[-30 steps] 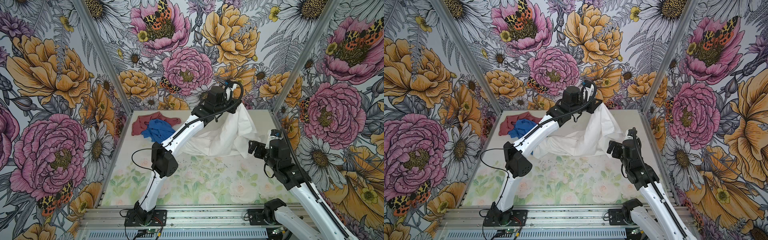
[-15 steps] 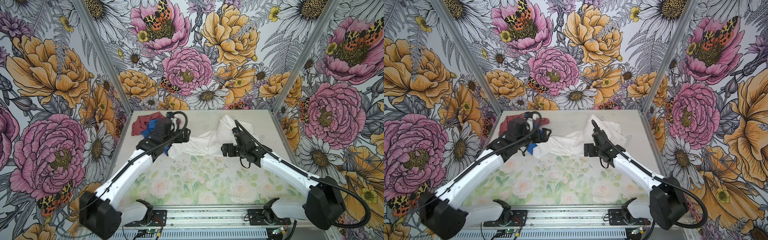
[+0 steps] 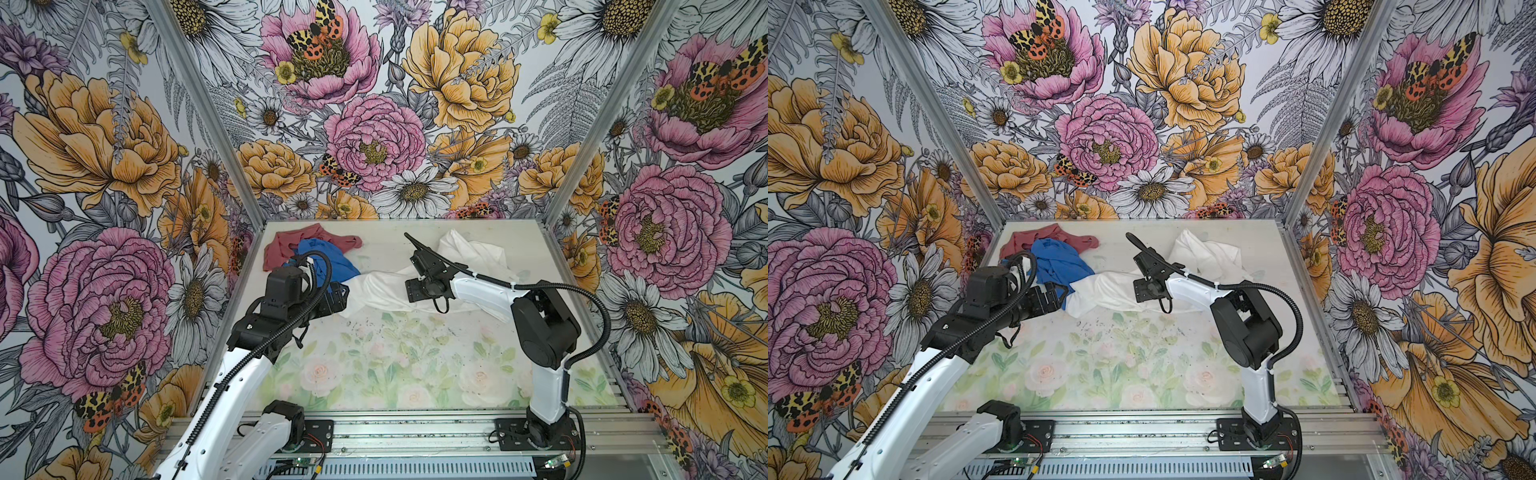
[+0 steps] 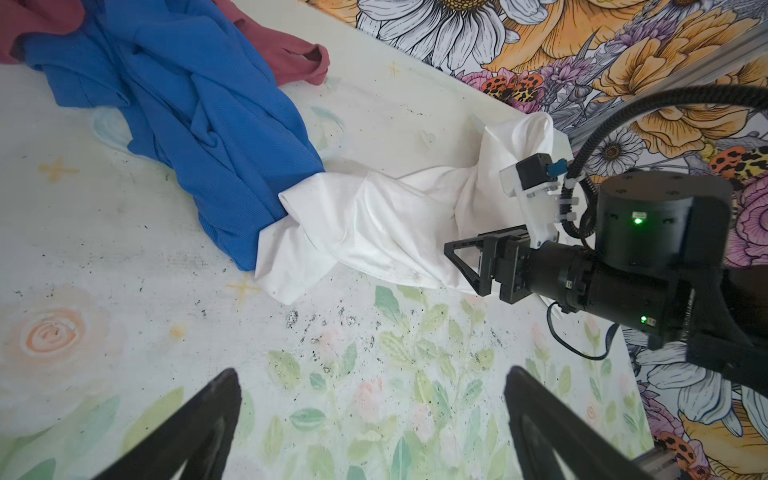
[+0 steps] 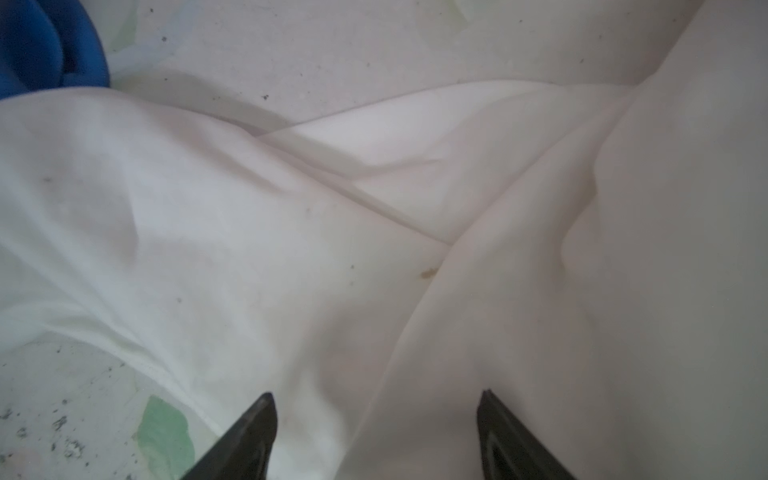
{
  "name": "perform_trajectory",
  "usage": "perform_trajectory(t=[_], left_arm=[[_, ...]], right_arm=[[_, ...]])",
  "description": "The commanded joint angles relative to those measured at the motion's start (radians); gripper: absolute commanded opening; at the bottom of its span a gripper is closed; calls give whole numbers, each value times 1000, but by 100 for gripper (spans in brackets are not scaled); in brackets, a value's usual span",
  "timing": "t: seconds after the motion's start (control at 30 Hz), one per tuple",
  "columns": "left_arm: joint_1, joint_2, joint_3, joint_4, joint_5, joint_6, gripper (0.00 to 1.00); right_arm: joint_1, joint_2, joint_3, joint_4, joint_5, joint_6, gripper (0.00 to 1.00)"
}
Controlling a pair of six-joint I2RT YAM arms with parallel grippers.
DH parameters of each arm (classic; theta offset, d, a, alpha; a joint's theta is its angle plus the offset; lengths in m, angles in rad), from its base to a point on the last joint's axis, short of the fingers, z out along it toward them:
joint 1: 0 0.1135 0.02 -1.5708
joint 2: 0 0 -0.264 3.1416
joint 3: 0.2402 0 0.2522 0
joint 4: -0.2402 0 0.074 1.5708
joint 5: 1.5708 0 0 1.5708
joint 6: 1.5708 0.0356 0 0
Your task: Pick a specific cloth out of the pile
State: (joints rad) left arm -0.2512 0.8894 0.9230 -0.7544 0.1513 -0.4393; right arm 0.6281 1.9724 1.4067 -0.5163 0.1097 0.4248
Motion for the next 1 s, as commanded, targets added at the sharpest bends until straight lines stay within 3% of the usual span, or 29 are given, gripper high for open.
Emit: perform_trajectory(t=[0.0,0.17,0.2,0.27,0.3,0.47,0.6,0.8,0.97], left_arm=[[0,15,37,3,22,11,99],[-3,8,31,24,-2,8,99],[-3,3,29,30,-8,3,99],[-6,-8,16,50,-12,-12,99],[-6,-11,12,60,-5,-17,99],[-14,37,27,90,56,9,99],[-44,90,68,106,41,43,99],[-64,151,90,170,44,47,99],[-92,169,72,211,22,38,99]], right_arm=[[7,42,37,-80,63,9,69],[8,84,55,-85,36,14,43],[8,84,55,-84,38,14,35],[5,71,60,-85,43,8,8],[4,60,62,-85,44,6,0],[-36,-88,118,-111,2,-31,0],[-118,-218,259,-174,-26,-84,0],[-266,-315,570,-203,44,-190,0],[-321,-239,958,-261,175,-317,0]])
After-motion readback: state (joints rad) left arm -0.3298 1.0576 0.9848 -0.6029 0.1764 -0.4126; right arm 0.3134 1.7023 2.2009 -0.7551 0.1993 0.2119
